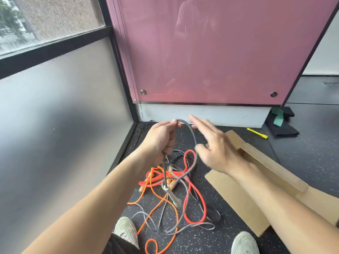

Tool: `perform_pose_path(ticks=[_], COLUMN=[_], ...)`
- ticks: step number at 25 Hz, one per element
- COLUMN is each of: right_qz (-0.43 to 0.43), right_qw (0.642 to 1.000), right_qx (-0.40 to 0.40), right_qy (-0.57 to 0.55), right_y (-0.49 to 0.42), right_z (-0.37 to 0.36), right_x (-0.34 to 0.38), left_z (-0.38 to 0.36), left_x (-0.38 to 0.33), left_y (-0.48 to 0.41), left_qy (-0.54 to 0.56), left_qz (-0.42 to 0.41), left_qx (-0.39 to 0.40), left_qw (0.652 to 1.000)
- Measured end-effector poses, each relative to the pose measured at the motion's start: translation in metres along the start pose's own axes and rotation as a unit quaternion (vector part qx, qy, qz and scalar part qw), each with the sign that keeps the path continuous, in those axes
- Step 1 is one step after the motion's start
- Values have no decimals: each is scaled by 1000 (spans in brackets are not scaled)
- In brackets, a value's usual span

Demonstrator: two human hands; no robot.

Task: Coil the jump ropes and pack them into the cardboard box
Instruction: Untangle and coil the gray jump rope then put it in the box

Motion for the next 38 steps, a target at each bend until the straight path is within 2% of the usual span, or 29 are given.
perform_pose_path(ticks=[1,2,3,5,8,9,11,13,15,16,17,19,22,24,26,28,30,32,34,36,38], right_qz=[-22,-65,-94,-65,-69,-85,-135,-241,-330,-327,-293,-158,20,56,89,79,26,-29,-79,-113,-91], right_qw=[995,988,987,991,964,957,950,928,907,916,936,973,978,983,986,990,990,980,976,988,995], right_qx=[22,19,-7,-110,-253,-270,-270,-280,-260,-231,-189,-112,-57,-71,-110,-114,-138,-198,-203,-105,40], right_qy=[-98,-141,-126,-32,39,60,74,47,22,32,57,127,200,160,92,6,-30,-9,16,-11,-25], right_y=[0,-2,-4,-9,-10,-8,-1,10,20,18,15,6,-3,-5,-6,-5,-2,-1,-1,-2,2], right_z=[-16,-27,-28,-5,49,60,70,76,77,75,69,49,10,-2,-3,-4,1,15,24,4,-34], right_x=[12,11,5,-8,-32,-40,-54,-76,-92,-93,-88,-58,-18,-12,-9,-9,-12,-24,-29,-26,-11], left_z=[-7,-11,-14,-14,-6,-4,-4,-5,-4,-4,-5,-12,-26,-33,-41,-51,-62,-71,-76,-71,-50], left_x=[3,5,7,9,9,8,7,7,4,2,1,1,2,3,7,15,24,29,22,-1,-32], left_y=[1,2,3,7,12,16,25,31,31,29,28,30,32,36,48,61,70,69,59,45,31], left_qy=[-16,-31,-49,-97,-224,-248,-215,-171,-167,-153,-136,-109,-69,-27,4,7,9,19,66,181,320], left_qz=[0,1,5,22,37,38,56,78,76,71,67,58,60,86,123,158,187,207,183,99,-24], left_qx=[8,16,27,68,152,184,246,280,267,255,247,243,257,304,383,440,469,456,406,343,282], left_qw=[1000,999,998,993,962,950,943,941,946,952,957,962,962,948,916,884,863,865,893,916,904])
Point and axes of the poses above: each hand's wrist, its own y-axis away from the middle knuckle, its own z-axis out of the back of the hand, x = y × z, the point moved 7 cm from there along -y, towards the middle knuckle, and after that the axes turned 8 degrees about z, right-handed, at the moved point
